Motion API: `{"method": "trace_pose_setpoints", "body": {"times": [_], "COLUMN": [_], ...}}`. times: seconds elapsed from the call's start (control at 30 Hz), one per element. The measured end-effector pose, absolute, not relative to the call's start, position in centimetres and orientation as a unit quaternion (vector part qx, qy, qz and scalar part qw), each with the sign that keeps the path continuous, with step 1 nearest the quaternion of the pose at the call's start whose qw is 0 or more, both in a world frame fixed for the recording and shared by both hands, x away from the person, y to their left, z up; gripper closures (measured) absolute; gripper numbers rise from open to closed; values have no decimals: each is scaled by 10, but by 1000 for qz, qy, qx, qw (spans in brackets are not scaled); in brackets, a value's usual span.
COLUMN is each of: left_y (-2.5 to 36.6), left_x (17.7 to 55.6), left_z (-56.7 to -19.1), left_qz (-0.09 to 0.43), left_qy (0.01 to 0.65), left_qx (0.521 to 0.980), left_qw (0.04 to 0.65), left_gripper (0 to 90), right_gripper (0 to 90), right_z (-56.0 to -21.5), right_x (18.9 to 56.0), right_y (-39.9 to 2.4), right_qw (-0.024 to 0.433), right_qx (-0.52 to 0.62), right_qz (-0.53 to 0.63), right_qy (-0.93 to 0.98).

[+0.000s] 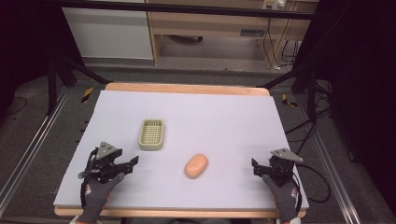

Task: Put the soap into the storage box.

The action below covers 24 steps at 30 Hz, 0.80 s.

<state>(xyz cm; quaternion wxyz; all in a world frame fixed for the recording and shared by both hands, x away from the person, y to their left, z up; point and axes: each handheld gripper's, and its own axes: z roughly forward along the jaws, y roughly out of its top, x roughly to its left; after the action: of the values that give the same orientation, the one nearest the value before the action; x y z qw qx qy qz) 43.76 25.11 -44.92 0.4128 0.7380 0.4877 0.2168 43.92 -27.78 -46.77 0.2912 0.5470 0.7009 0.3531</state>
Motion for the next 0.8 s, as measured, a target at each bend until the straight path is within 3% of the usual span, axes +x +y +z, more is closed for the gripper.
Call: {"method": "trace_pose_setpoints", "body": {"times": [0.8], "left_y": [221], "left_x": [437], "left_z": [-446], "left_qz": [205], "left_qy": [455], "left_qx": [760], "left_qw": [416], "left_gripper": [255], "right_gripper": [58], "right_z": [-467], "right_x": [439], "right_y": [-277], "right_qw": [292], "right_qx": [548], "right_qz": [355], "right_qy": [699]}}
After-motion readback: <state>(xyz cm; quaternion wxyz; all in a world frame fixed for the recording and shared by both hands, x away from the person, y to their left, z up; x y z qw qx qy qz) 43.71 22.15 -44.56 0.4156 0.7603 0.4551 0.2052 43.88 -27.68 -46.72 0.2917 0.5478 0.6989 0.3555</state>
